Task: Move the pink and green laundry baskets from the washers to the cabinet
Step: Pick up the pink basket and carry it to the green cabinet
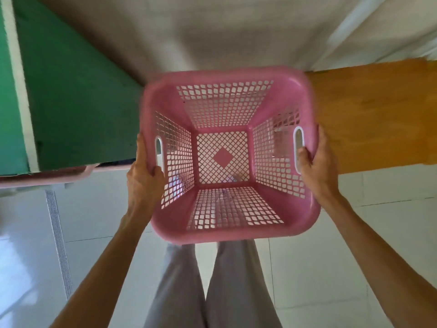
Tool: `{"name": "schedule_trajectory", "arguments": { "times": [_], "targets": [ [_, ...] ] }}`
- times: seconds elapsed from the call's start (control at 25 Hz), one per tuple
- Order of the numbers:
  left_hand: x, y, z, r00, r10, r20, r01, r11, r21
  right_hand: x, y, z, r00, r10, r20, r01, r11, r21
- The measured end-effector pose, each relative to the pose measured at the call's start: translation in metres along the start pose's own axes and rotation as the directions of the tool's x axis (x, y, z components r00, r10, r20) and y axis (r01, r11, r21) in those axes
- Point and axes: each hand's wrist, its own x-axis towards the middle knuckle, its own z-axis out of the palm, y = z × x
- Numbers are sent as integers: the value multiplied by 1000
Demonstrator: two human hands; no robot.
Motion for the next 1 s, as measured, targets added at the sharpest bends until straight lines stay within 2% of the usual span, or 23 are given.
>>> {"name": "schedule_trajectory", "arguments": {
  "times": [0.2,0.4,0.52,0.64,0.88,1.0],
  "targets": [
    [70,-29,56,996,62,59,-67,995,71,66,32,63,1000,-6,25,7,999,-36],
    [128,-36,80,993,21,115,-39,987,156,124,39,101,984,14,177,8,992,-125],
    [149,-36,85,983,-9,182,-20,987,159,145,30,112,960,95,264,-64,991,-121],
    [154,-36,92,978,-38,207,-5,979,204,155,29,119,951,132,281,-89,983,-159],
    [162,-43,99,982,-40,185,-25,942,335,152,36,120,948,84,306,-35,986,-163],
    [164,-48,98,967,-59,247,-38,928,370,152,37,118,944,102,313,-58,988,-147]
  ]
}}
